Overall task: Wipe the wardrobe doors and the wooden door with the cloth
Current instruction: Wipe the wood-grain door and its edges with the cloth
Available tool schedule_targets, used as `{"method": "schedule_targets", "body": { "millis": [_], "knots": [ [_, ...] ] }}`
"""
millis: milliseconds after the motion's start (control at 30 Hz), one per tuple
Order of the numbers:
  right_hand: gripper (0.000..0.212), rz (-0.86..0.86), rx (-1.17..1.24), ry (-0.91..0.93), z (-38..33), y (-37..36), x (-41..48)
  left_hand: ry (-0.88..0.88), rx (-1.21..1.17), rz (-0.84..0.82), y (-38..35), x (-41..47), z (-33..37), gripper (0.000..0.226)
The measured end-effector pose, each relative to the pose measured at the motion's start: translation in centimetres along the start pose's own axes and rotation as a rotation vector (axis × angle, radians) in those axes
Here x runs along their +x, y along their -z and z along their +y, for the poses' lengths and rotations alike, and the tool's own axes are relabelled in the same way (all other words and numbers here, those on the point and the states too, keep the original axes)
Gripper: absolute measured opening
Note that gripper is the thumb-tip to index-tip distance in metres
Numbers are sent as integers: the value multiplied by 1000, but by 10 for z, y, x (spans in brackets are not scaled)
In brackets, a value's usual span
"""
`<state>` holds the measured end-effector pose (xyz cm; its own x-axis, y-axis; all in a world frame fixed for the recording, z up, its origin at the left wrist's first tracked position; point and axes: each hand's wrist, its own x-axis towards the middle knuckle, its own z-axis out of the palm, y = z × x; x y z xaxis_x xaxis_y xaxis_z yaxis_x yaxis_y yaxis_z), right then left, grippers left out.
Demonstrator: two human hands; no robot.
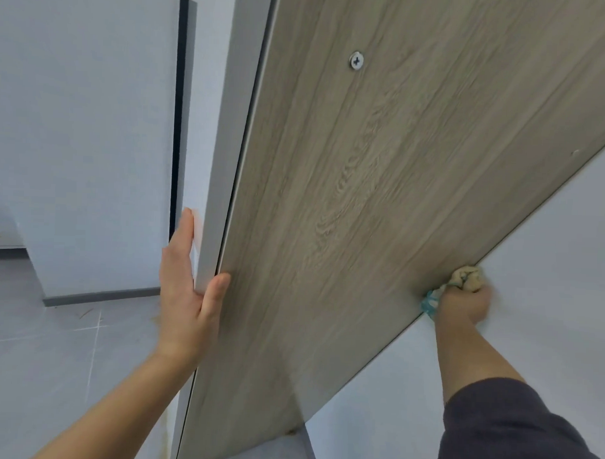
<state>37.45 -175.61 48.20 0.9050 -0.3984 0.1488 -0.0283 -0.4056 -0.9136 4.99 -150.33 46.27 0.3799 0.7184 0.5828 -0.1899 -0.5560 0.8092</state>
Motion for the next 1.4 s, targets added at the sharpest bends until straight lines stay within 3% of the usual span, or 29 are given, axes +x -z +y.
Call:
{"method": "schedule_targets", "body": {
  "millis": [67,167,433,567,733,900,1033,1167,1400],
  "knots": [
    [30,-55,101,-39,4,0,-15,-16,-17,-15,1,1,1,89],
    [24,18,85,16,5,-9,-57,-29,-26,-59,3,3,3,88],
    [36,-161,318,184,10,-21,-231,13,-51,-107,8,1,6,77],
    [49,-234,398,361,20,-29,-306,-40,-54,-118,10,-2,1,73],
    [37,-261,419,754,40,-44,-351,-133,-98,-133,14,-22,-20,67],
    [31,-260,454,990,48,-55,-352,-217,-156,-123,9,-33,-51,61],
    [30,-137,484,1151,61,-68,-336,-368,-117,-57,1,-37,-66,59],
    [35,38,586,1072,69,-76,-287,-551,30,13,-2,-44,-83,64],
    [35,222,556,874,77,-73,-162,-612,134,100,-6,-50,-100,61]
  ]
}}
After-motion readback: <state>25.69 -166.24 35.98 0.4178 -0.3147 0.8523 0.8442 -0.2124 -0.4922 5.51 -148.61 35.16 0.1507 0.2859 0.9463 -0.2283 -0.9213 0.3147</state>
